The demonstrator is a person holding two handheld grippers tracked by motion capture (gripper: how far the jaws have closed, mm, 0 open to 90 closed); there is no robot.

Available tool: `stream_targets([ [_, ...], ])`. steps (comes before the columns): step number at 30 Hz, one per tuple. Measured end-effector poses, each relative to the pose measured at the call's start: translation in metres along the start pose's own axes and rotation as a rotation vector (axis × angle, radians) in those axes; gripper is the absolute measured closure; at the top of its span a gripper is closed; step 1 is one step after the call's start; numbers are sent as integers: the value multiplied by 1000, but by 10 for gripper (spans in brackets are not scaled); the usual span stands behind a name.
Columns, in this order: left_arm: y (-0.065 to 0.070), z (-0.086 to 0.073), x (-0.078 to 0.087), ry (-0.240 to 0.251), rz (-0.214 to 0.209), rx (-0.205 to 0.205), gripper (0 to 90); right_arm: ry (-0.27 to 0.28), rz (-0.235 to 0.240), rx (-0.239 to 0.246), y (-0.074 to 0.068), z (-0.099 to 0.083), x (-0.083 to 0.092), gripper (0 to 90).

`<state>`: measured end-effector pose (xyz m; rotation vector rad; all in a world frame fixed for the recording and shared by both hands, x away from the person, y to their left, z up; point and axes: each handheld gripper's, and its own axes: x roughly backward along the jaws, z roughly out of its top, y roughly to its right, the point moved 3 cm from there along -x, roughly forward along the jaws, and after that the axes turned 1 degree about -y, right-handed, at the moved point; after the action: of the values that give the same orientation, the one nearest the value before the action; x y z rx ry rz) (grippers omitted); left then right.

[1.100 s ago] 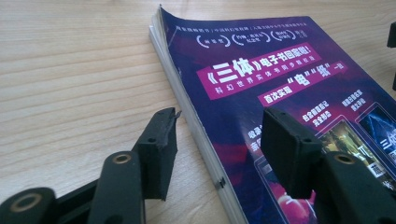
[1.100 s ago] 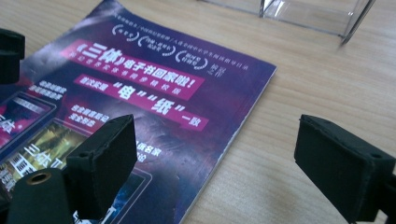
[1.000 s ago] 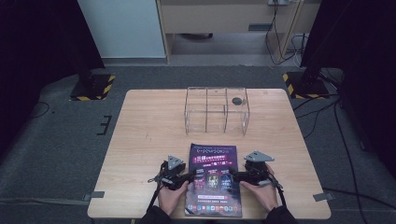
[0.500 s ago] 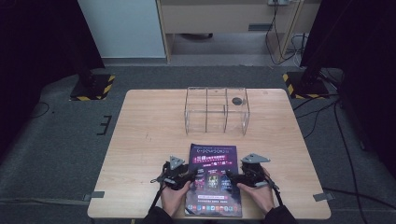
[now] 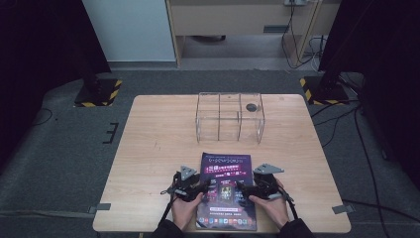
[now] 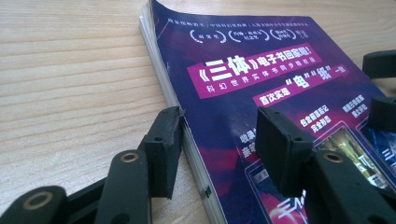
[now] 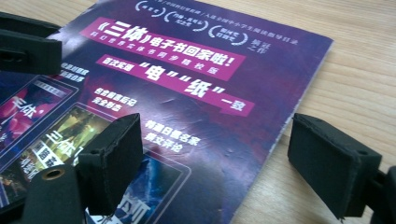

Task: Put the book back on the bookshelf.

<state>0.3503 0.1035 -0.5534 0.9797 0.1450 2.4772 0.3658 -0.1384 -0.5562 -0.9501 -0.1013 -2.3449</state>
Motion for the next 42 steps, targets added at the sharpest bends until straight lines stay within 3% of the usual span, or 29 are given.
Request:
stream_targets([
  [7,-1,0,0,5,-6,22,500,6,15,-5,-2,1,-1,179],
  [16,-4,-1,1,21,-37,99,505,10,-9,-2,-2,0,-1,226],
  [19,-5,-1,3,32,-65,139,507,24,-1,-44,1,0,1,261],
  [22,-6,2,10,79,-119,159,519,25,10,-59,2,1,1,261],
  [27,-2,5,14,124,-208,158,521,27,12,-52,2,0,1,260],
  [30,1,5,12,119,-247,160,491,28,14,-49,3,0,1,260],
  [38,-4,5,4,59,-248,126,436,25,18,-43,3,0,1,262],
  [42,-6,4,1,65,-199,94,423,22,17,-42,3,0,1,263],
])
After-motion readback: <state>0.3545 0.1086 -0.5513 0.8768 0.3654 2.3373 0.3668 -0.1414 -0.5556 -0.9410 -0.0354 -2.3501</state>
